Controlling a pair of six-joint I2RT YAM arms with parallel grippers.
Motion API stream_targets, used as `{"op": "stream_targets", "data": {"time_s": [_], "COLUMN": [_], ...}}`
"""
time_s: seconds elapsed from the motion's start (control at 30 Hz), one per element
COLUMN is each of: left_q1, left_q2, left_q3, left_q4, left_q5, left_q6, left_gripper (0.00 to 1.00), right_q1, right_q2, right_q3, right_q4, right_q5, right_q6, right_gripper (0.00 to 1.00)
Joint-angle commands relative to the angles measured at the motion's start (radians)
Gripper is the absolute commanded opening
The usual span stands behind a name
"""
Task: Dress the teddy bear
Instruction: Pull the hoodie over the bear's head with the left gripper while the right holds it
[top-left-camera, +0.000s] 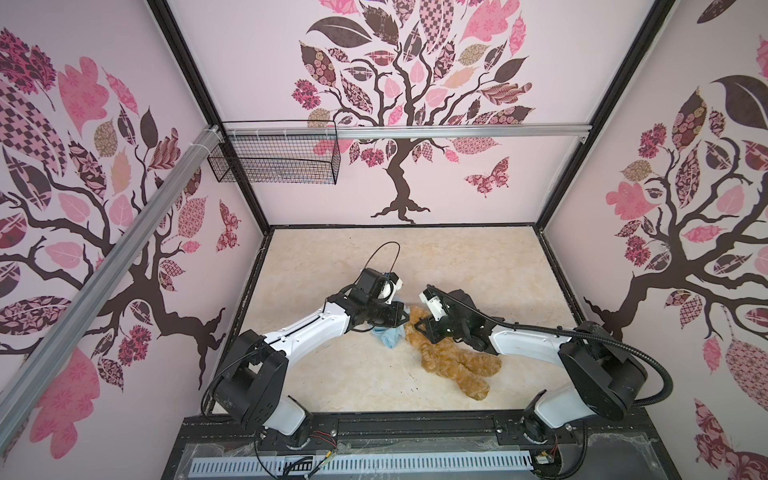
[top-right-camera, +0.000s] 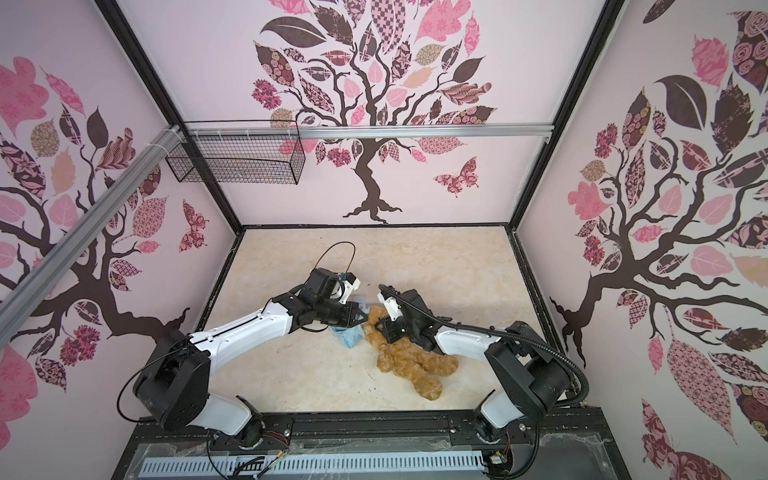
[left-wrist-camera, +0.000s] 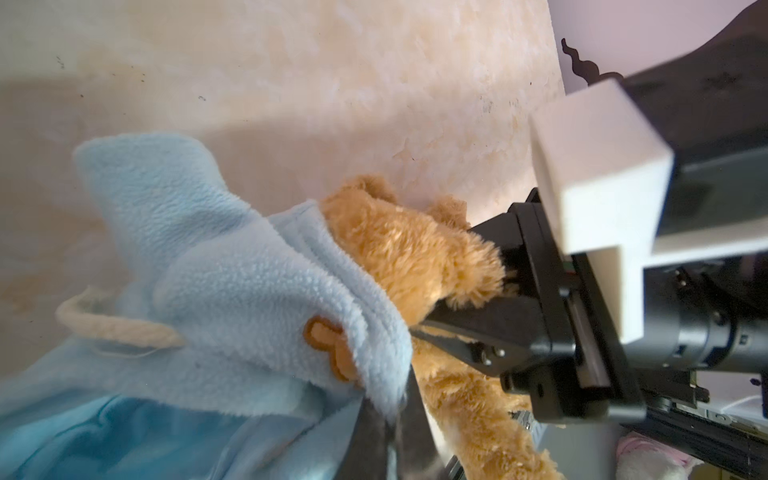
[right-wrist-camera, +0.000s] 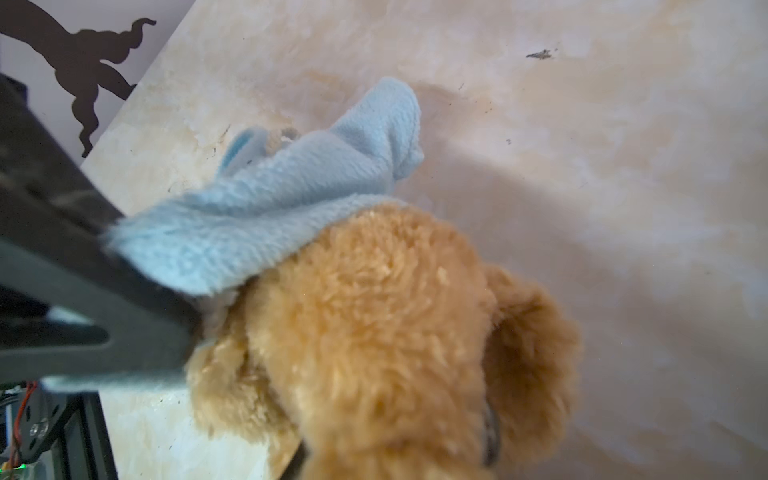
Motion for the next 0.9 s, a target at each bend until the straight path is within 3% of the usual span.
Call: {"op": "stream_targets", "data": {"time_s": [0.0,0.3,0.43,0.87], "left_q1": [-0.007,-0.037,-0.041,-0.040], "left_q2": [0.027,0.085,0.096,-0.017], "left_q3": [0.066,0.122,0.119,0.079], "left_q4": [0.047,0.120,0.179,0.081], "left_q5": [0.020,0.075,0.149,0.161], "left_q6": [-0.037,-0.090,-0.132,-0.054], "left_gripper": [0.00,0.00,0.01,0.45], "right_q1": [0.007,0.008,0.008,0.006], "right_q2": [-0.002,-0.011,-0.002,-0.042], "right_q3": [-0.048,-0.126,-0.161,-0.270], "right_q4": [0.073,0.264,0.375,0.613], "right_q5": [0.024,-0.168,-0.167,-0.077], "right_q6": [-0.013,-0.058,-0.025,0.005], "right_gripper": [0.22,0.23,0.23,0.17]}}
